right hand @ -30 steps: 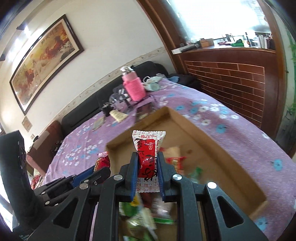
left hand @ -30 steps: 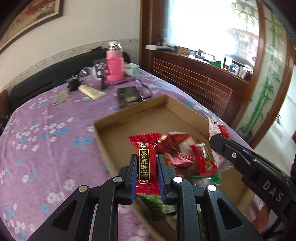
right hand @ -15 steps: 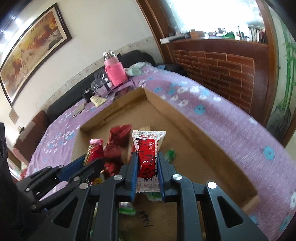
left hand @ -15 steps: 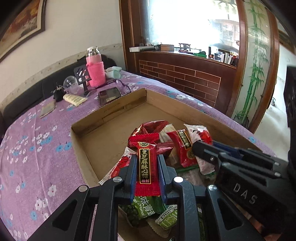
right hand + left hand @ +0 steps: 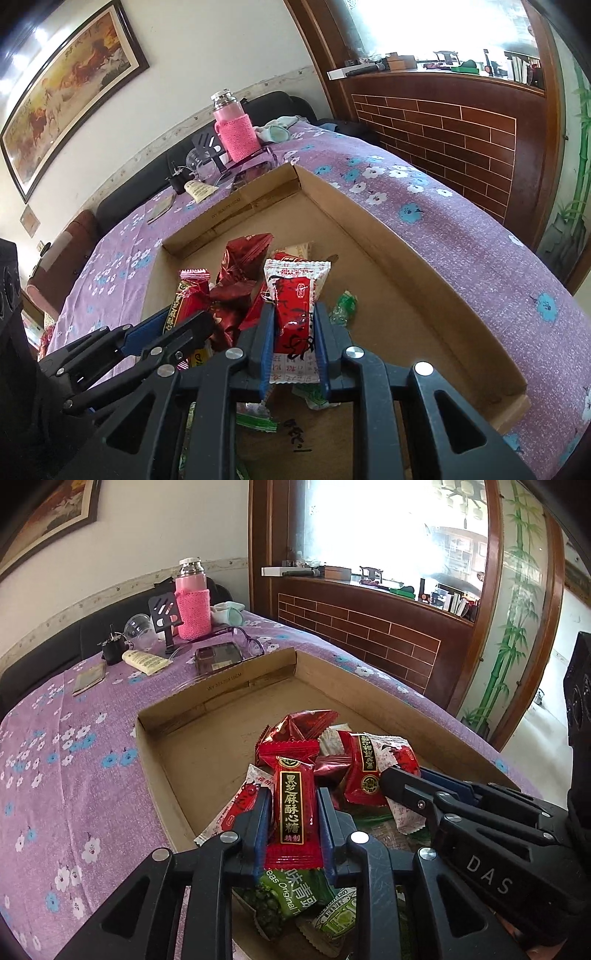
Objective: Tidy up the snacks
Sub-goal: 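Lower both snacks into the box and open both grippers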
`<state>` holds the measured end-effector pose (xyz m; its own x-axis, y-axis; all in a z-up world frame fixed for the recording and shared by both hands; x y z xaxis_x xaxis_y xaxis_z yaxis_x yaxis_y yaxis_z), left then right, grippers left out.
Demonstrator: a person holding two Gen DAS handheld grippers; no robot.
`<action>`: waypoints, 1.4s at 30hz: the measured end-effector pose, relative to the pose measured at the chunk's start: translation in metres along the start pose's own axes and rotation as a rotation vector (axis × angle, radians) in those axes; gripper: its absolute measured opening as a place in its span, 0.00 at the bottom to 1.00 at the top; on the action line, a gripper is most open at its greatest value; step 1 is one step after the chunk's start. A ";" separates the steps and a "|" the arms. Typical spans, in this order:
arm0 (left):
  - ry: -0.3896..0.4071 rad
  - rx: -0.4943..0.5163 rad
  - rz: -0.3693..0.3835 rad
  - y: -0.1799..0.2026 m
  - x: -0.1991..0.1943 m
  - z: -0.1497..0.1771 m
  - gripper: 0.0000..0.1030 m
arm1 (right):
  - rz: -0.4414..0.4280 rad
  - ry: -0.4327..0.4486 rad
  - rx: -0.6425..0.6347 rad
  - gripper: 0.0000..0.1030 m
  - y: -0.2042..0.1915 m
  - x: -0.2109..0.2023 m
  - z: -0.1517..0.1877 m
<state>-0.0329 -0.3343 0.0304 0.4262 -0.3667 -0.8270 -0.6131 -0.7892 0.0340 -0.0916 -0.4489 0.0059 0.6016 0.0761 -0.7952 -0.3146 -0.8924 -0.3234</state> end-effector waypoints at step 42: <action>0.058 -0.087 -0.043 -0.021 -0.030 0.005 0.94 | 0.144 0.272 0.036 0.80 0.003 -0.065 0.026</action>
<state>-0.0363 -0.3044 0.0513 0.4905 -0.3573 -0.7948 -0.5342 -0.8439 0.0496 -0.1505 -0.4444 0.0430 0.7222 -0.1762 -0.6689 -0.4334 -0.8689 -0.2390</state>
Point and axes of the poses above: each gripper's, at about its wrist camera, not at the fingertips, and x roughly the way its jaws point, y to its right, z to its underside, the point moved 2 cm from there along x, roughly the way its jaws point, and after that the axes turned 14 degrees about -y, right-handed, at the moved point
